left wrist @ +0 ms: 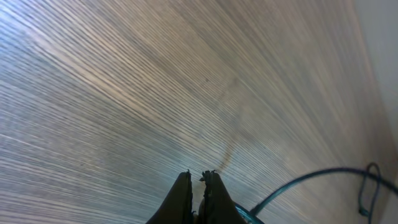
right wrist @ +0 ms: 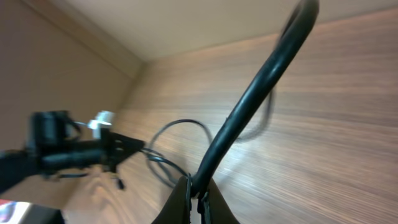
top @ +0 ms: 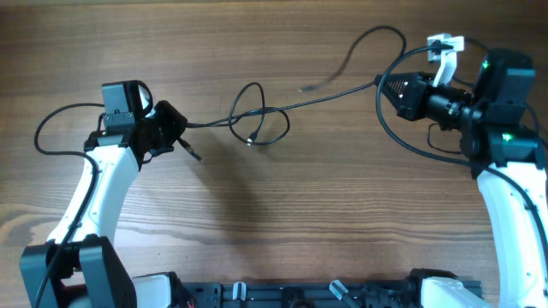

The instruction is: Untangle cables

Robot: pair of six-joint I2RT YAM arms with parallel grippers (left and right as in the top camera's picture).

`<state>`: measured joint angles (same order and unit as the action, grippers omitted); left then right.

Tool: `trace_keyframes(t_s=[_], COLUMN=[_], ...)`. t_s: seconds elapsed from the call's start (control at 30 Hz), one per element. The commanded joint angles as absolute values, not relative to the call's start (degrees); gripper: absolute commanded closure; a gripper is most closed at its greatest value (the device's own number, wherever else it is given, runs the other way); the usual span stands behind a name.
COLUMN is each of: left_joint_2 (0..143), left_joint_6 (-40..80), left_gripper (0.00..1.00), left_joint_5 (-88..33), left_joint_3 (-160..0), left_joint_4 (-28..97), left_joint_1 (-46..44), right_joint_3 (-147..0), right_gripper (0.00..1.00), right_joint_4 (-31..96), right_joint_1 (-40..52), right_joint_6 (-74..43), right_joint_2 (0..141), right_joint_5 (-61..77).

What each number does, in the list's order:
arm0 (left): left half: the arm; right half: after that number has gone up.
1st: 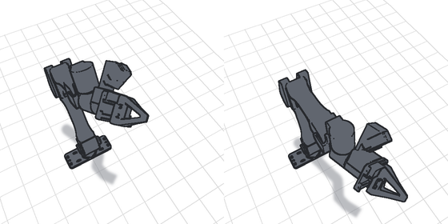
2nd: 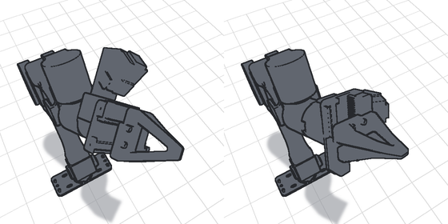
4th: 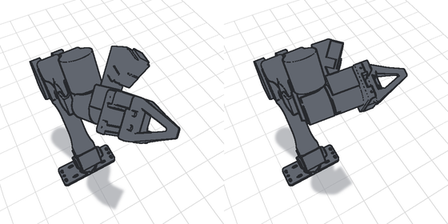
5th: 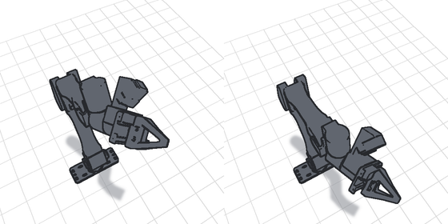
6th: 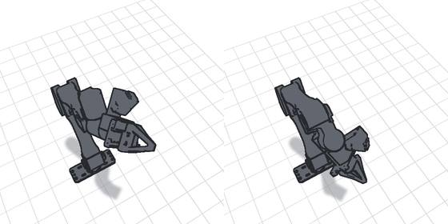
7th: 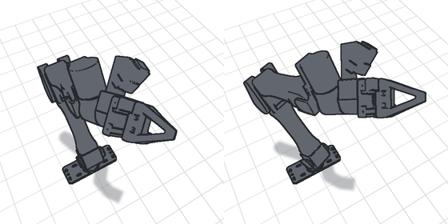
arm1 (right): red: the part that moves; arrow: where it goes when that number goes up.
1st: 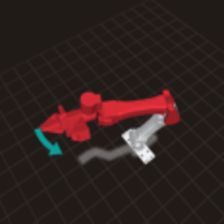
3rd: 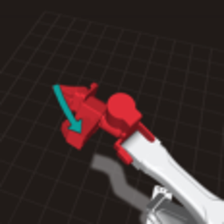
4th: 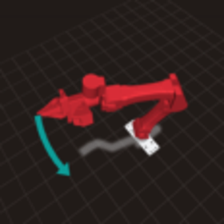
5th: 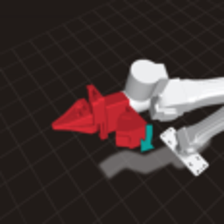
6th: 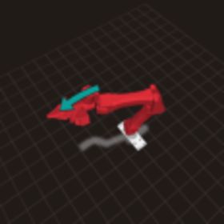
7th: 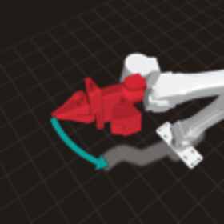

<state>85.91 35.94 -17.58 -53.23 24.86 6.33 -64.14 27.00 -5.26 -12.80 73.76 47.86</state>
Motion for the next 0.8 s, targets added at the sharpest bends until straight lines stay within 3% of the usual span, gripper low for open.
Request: trace_keyframes(t_s=[0.0,0.2,0.37,0.4,0.47,0.57,0.77], left_joint_2=[87.1,87.1,87.1,87.1,87.1,87.1,87.1], left_joint_6=[35.4,35.4,35.4,35.4,35.4,35.4,35.4], left_gripper=[0.96,0.96,0.96,0.96,0.96,0.96,0.96], left_joint_5=[-7.8,-7.9,-7.9,-7.9,-8.1,-8.1,-8.1], left_joint_3=[-52.0,-52.0,-52.0,-52.0,-52.0,-52.0,-52.0], left_joint_4=[25.1,24.9,24.8,24.8,24.8,24.8,24.8], left_joint_1=[8.5,8.5,8.5,8.5,8.5,8.5,8.5], right_joint_3=[-66.0,-66.0,-66.0,-66.0,-66.0,-66.0,-66.0], right_gripper=[0.96,0.95,0.89,0.84,0.62,0.46,0.40], right_joint_4=[31.2,39.2,40.7,41.0,41.4,42.1,43.8], right_joint_1=[-7.6,-7.6,-7.6,-7.6,-7.6,-7.6,-4.0], right_joint_6=[-6.0,-6.0,-6.2,-6.2,-6.2,-6.2,-6.0], right_joint_2=[79.1,90.9,95.5,95.5,95.5,95.5,95.5], right_joint_5=[40.5,40.2,37.9,37.2,37.1,37.1,37.1])
